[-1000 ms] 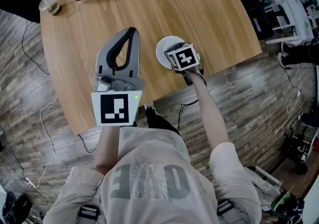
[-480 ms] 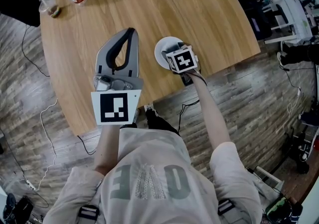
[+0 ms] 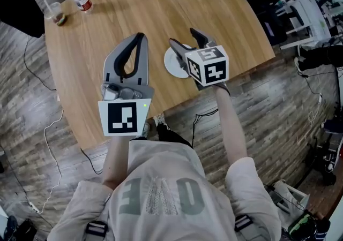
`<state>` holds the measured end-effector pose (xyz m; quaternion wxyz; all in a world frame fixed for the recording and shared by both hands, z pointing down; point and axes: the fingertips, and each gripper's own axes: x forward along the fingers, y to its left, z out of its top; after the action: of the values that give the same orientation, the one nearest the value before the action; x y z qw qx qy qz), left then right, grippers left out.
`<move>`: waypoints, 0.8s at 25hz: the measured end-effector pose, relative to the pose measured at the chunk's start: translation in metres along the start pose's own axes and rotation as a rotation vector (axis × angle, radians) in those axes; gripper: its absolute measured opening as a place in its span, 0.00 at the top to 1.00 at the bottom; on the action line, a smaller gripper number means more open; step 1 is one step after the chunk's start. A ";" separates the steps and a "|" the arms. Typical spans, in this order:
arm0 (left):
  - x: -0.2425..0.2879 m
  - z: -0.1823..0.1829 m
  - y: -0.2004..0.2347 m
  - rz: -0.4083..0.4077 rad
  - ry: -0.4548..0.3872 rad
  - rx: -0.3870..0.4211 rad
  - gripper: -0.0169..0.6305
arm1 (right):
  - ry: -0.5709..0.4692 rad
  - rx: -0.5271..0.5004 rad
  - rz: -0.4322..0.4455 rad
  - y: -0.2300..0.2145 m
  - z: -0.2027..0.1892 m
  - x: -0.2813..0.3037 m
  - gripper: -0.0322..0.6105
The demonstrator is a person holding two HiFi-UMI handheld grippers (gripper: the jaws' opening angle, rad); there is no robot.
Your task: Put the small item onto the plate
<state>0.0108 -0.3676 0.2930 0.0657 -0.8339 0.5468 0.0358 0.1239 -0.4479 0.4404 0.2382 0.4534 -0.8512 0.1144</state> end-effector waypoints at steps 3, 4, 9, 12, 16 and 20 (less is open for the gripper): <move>-0.006 0.011 -0.001 -0.008 -0.024 0.009 0.96 | -0.214 0.000 -0.099 0.004 0.061 -0.049 0.77; -0.007 0.016 -0.001 -0.011 -0.032 0.009 0.96 | -0.291 0.001 -0.150 0.003 0.080 -0.067 0.91; -0.019 0.055 -0.003 -0.029 -0.103 0.013 0.96 | -0.619 -0.027 -0.323 0.018 0.129 -0.166 0.92; -0.024 0.079 -0.005 -0.054 -0.166 0.012 0.96 | -0.744 -0.016 -0.437 0.034 0.124 -0.211 0.92; -0.028 0.094 -0.018 -0.088 -0.204 0.019 0.96 | -0.760 0.050 -0.514 0.045 0.099 -0.235 0.92; -0.027 0.098 -0.029 -0.125 -0.216 0.032 0.96 | -0.741 0.071 -0.537 0.046 0.088 -0.241 0.92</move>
<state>0.0275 -0.3169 0.2018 0.1395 -0.8564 0.4842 0.1127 0.1738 -0.2851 0.2430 -0.0768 0.6762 -0.7269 -0.0922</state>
